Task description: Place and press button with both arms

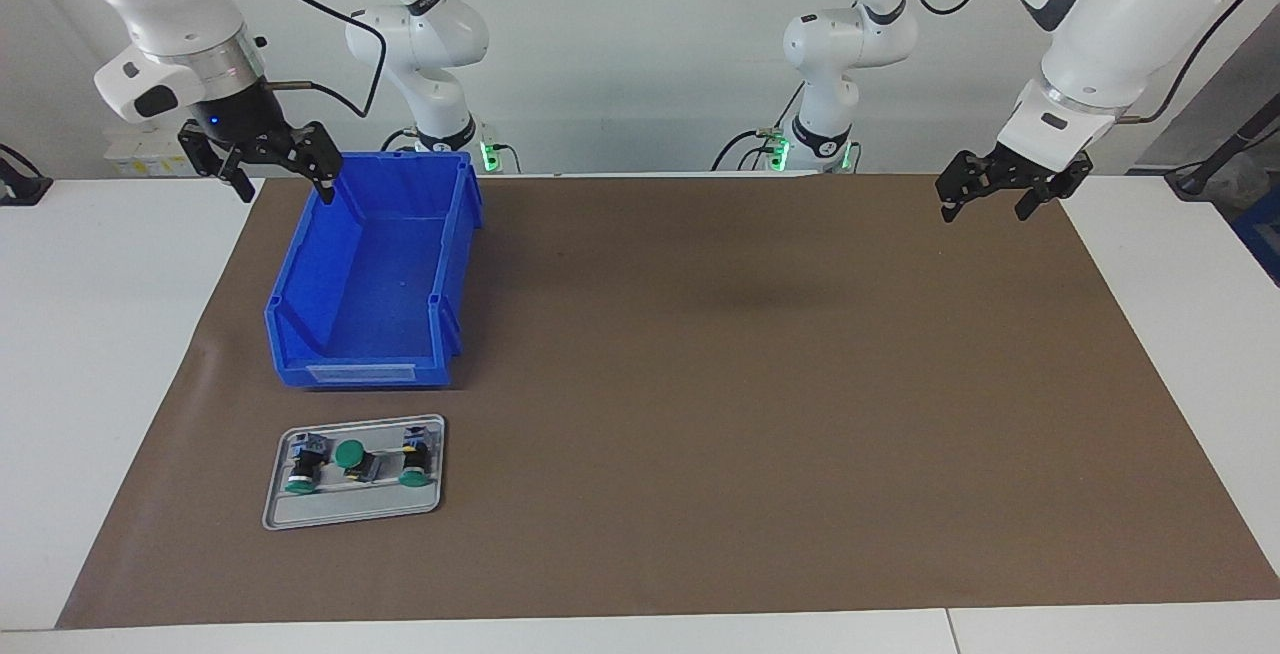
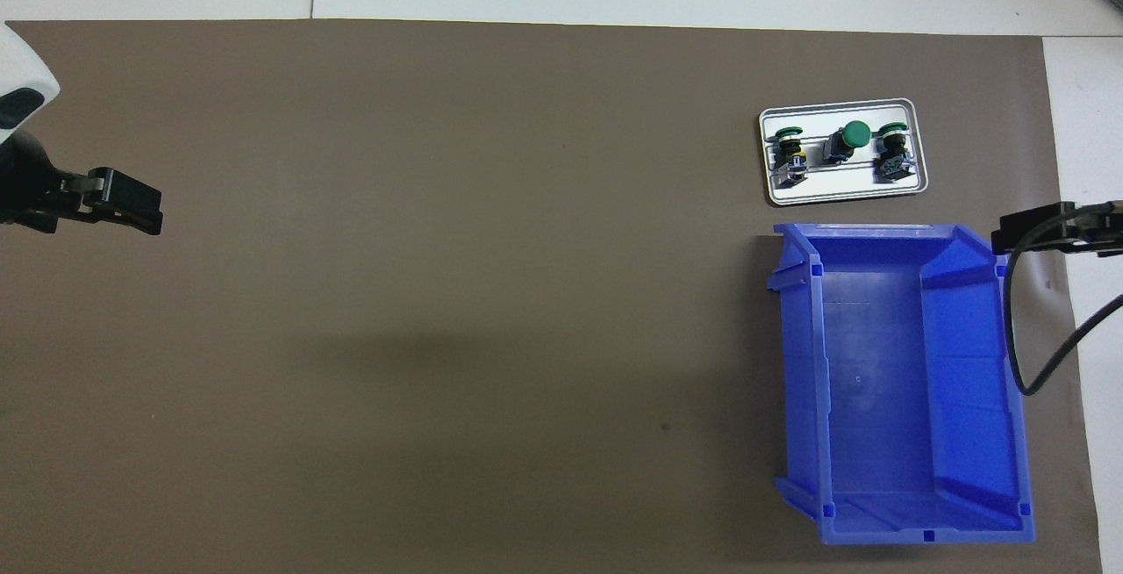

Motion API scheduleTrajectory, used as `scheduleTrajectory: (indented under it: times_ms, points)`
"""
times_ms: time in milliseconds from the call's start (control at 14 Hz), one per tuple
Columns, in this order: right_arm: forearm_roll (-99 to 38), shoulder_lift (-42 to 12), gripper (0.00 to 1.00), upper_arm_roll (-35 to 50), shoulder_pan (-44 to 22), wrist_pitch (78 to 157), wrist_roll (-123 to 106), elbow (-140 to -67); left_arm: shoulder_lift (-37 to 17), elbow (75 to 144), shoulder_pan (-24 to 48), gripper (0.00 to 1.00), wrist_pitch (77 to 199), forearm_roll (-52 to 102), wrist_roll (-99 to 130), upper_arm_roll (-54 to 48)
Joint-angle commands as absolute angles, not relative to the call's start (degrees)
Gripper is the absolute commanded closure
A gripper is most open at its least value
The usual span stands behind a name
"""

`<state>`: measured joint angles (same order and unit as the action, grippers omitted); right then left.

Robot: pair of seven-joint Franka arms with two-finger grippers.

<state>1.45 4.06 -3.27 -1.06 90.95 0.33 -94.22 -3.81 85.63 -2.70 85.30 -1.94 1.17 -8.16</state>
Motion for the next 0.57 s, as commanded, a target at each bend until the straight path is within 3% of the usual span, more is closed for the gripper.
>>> scheduleTrajectory:
  times_ms: [0,214,500]
  points:
    - [1.6,5.4,0.00,-3.1,-0.4,91.3,-0.7,-95.7,-2.3,87.1,-3.5,0.00,85.0,-1.2,0.8,-8.4]
    - [1.6,6.2,0.00,-3.1,-0.4,92.8,-0.8,-97.7,-2.3,87.2,-3.5,0.00,85.1,-1.2,0.8,-8.4]
    - [1.6,5.4,0.00,-3.0,-0.7,103.5,-1.1,-102.2,-2.3,87.2,-3.5,0.00,85.1,-1.3,0.8,-8.4]
